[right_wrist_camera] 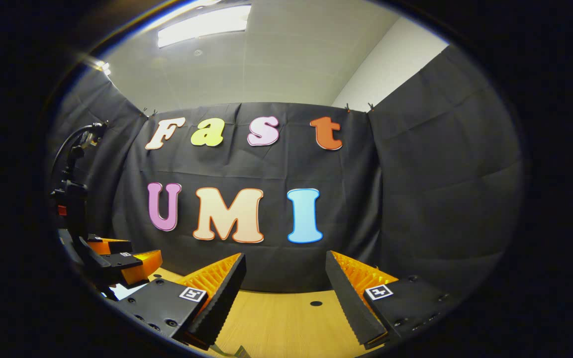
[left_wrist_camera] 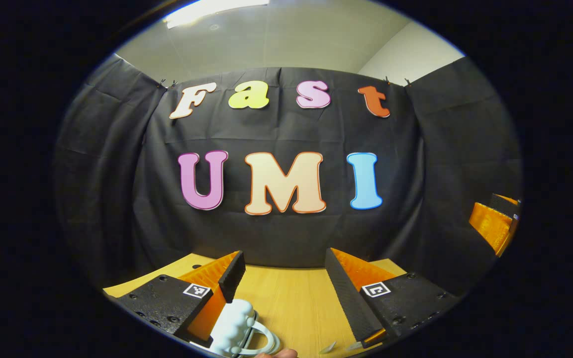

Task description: First open the suitcase, pack the skin care products into it, and then close the suitcase.

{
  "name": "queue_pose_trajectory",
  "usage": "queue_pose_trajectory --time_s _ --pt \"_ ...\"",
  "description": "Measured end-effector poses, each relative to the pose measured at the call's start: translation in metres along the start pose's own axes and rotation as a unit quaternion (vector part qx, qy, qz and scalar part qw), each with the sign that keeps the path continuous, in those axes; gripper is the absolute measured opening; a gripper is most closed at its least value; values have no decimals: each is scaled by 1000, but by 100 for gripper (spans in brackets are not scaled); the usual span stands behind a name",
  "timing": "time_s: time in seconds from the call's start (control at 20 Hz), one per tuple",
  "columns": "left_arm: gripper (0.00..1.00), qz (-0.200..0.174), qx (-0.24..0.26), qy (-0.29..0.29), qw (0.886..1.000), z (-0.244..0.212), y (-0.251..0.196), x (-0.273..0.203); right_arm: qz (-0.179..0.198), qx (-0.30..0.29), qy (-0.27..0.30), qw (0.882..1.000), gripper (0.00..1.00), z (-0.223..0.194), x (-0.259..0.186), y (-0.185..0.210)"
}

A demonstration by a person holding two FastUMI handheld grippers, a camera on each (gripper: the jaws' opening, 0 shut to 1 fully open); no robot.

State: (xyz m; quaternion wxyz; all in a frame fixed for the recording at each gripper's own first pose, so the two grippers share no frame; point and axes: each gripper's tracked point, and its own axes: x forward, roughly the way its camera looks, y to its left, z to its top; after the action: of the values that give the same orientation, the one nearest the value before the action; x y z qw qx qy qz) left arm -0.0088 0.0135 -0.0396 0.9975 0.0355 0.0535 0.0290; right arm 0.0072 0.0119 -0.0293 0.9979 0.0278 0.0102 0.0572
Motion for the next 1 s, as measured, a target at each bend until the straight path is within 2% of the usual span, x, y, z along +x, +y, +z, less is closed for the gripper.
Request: queue_pose_trajectory --time_s 0.15,0.25,0.45,0.5,0.55,0.7,1.0 --pt "94 34 27 43 998 -35 18 -7 23 32 24 999 99 -27 6 -3" --pt "94 41 39 72 996 -61 21 -10 30 40 57 997 99 -48 12 -6" --pt "95 3 25 171 985 -132 10 -11 14 19 70 997 99 -56 16 -19" --pt "98 -1 16 189 982 -145 10 -10 14 21 70 997 99 -57 16 -15" --pt "93 -5 4 212 977 -160 9 -10 11 19 69 997 99 -57 18 -14" --pt "89 -23 -20 269 963 -192 7 -14 -2 15 85 996 98 -66 16 -15" --pt "84 -50 -8 350 935 -240 11 -13 -26 3 98 995 98 -75 19 -17"
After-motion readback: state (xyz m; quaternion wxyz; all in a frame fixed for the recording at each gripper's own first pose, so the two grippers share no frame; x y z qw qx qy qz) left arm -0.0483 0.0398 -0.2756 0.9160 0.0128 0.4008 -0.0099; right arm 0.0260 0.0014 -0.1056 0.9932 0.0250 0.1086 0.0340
